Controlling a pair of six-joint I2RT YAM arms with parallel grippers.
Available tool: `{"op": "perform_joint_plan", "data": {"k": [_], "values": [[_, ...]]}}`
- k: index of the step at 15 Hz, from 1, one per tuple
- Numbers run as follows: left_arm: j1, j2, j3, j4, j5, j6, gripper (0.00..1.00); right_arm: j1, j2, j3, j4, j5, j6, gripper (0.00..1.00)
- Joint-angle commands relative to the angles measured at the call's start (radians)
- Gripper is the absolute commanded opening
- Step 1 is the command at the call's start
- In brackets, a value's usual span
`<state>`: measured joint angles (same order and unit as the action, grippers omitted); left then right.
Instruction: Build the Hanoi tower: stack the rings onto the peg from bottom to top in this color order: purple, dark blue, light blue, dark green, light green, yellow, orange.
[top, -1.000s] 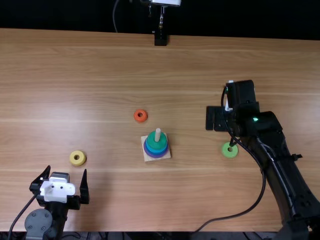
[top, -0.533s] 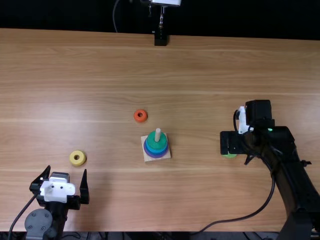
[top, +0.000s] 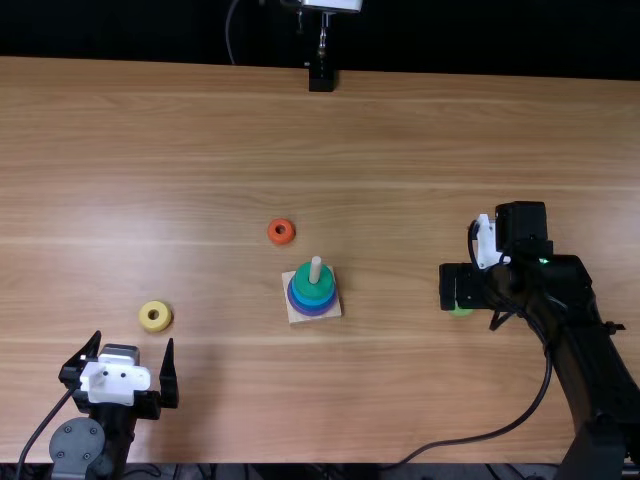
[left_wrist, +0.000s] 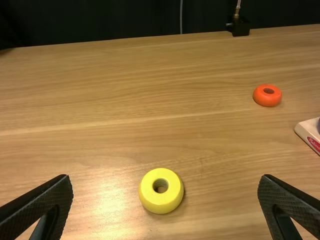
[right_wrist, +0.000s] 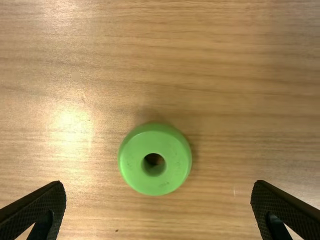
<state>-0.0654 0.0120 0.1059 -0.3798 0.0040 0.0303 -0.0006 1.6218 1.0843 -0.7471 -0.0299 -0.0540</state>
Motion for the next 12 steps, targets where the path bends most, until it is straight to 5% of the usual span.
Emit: {"op": "perform_joint_plan", "data": {"k": [1, 4, 7, 10, 12], "values": [[-0.002, -0.012, -0.106, -0.084, -0.004, 0.014, 1.0, -0.002, -0.028, -0.015, 0.002, 0.081, -0.001, 1.0], [-0.002, -0.012, -0.106, -0.084, -0.004, 0.014, 1.0, -0.002, -0.023, -0.012, 0.001, 0.083, 0.006, 1.0], [-0.002, -0.012, -0.106, -0.084, -0.004, 0.014, 1.0, 0.004, -0.022, -0.011, 0.001, 0.07, 0.074, 1.0], [-0.002, -0.012, -0.106, -0.084, -0.004, 0.014, 1.0, 0.004, -0.02, -0.006, 0.001, -0.051, 0.082, 1.0], [-0.002, -0.012, -0.106, -0.084, -0.004, 0.016, 1.0, 0.005, -0.02, -0.011, 0.001, -0.053, 0.08, 1.0]]}}
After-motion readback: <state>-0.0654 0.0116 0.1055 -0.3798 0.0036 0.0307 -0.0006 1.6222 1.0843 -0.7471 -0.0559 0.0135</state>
